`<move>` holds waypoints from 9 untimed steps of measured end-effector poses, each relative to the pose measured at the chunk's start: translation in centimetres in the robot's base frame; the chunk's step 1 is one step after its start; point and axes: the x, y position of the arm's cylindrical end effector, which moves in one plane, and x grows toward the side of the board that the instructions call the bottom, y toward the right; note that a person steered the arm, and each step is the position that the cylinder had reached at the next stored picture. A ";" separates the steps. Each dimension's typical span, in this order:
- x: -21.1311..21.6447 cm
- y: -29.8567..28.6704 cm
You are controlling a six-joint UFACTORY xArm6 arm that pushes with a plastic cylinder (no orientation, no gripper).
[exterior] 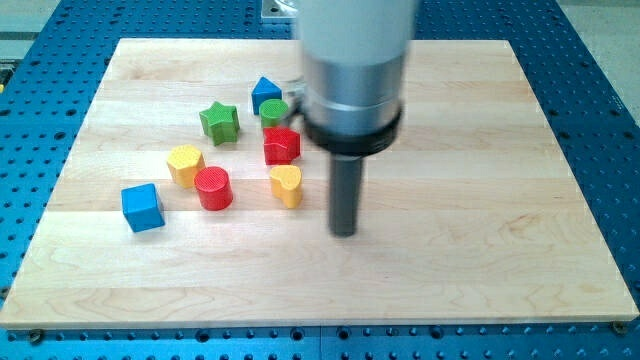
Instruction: Move the cube to the bottom left of the hexagon
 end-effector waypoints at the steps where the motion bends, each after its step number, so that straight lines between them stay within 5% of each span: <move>1: -6.9 0.2; 9: -4.6 -12.1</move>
